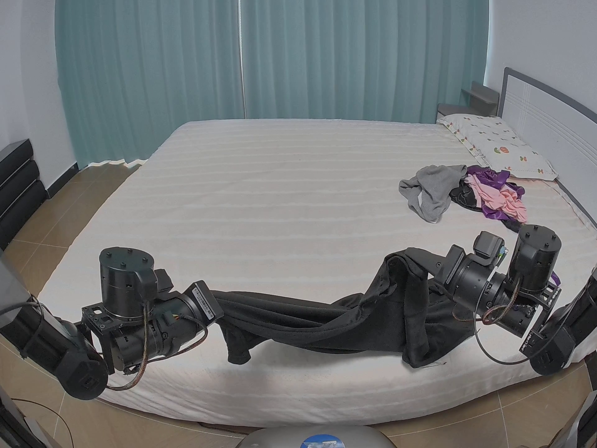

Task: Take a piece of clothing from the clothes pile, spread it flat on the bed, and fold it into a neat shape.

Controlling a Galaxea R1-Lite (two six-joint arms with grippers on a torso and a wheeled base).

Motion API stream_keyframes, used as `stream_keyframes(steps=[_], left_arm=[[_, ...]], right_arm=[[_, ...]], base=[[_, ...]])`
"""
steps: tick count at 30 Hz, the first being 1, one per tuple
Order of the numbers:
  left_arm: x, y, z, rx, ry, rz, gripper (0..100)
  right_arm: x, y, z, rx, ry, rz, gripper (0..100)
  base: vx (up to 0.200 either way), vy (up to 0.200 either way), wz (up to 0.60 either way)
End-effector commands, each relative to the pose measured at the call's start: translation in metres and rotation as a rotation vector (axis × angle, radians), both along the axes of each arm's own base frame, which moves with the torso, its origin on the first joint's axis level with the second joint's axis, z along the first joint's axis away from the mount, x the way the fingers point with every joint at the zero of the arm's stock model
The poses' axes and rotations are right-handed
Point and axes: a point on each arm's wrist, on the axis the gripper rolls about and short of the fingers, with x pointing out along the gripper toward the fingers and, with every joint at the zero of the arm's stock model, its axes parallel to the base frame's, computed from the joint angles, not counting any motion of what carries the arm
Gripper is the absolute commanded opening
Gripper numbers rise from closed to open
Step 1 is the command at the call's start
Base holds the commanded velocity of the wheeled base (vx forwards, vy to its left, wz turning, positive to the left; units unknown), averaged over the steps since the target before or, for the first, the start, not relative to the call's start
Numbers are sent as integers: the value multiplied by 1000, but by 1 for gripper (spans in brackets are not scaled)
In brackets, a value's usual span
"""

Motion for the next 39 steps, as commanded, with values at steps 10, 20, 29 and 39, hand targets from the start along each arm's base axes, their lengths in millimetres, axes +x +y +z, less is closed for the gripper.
stream_keyframes(steps=[10, 20, 29, 39], left_arm=[[-17, 6, 3, 3, 0, -9, 0], [-43, 20, 18, -12, -50, 1, 0], [-67, 34, 55, -19, -202, 3, 0], [-59, 36, 132, -34, -301, 37, 0]], right_arm=[[-21, -12, 1, -11, 14, -11, 0], [-51, -26, 21, 13, -55, -24, 0], [-93, -54, 84, 84, -300, -110, 0], [-109, -74, 164, 125, -427, -141, 0]], base=[[-40, 0, 0], [-200, 0, 0], [-67, 0, 0], [0, 0, 0]])
